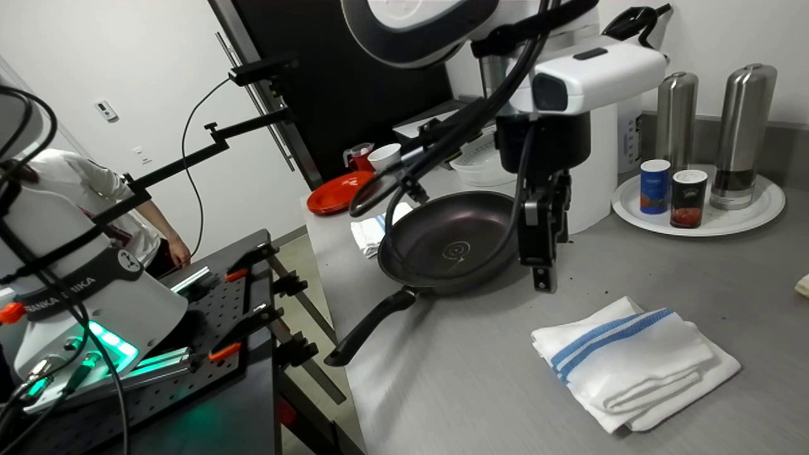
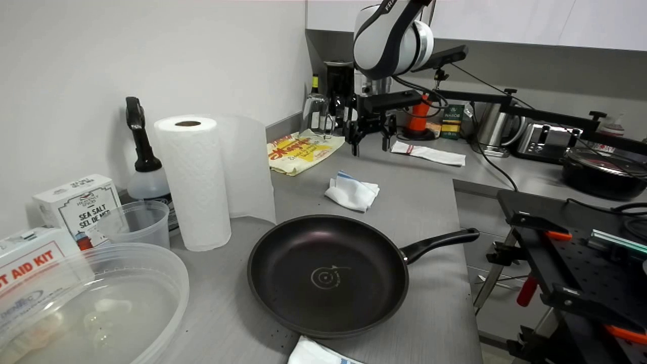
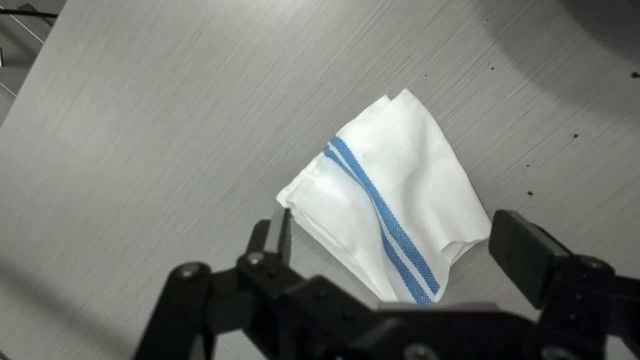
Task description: Wipe the pan with the white towel
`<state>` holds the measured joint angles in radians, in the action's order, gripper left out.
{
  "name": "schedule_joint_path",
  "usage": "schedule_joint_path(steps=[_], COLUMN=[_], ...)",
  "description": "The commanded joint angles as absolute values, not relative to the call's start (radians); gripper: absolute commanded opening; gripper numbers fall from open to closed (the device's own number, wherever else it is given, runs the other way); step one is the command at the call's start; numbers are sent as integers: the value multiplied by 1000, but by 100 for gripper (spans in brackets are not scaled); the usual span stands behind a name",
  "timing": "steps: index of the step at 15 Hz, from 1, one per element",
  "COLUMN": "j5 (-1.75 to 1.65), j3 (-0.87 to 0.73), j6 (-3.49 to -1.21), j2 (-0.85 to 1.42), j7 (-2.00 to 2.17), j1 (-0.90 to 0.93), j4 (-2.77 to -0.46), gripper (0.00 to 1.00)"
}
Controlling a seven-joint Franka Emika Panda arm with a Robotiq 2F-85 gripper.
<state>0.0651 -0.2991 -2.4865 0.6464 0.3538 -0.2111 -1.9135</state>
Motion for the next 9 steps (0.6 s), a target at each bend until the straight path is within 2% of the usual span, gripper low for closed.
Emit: schedule_joint_path(steps=[1,9], j5=[69,102], j3=[-311,-293], j6=[-2562,-2641], j2=[688,798], j7=[386,383], j1=[-203,-206], j4=[-1920,-1911], gripper=[100,100])
